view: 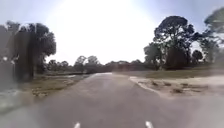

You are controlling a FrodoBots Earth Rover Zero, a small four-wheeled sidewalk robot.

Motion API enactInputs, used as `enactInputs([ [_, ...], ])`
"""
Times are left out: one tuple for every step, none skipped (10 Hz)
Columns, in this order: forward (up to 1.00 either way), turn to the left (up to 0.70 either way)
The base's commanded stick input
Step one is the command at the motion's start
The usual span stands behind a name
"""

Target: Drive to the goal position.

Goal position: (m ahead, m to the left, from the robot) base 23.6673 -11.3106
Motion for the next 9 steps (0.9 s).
enactInputs([
  [1.00, 0.02],
  [1.00, 0.01],
  [1.00, 0.01],
  [1.00, 0.02],
  [1.00, 0.26],
  [1.00, 0.39],
  [1.00, 0.35],
  [1.00, 0.21],
  [1.00, 0.02],
])
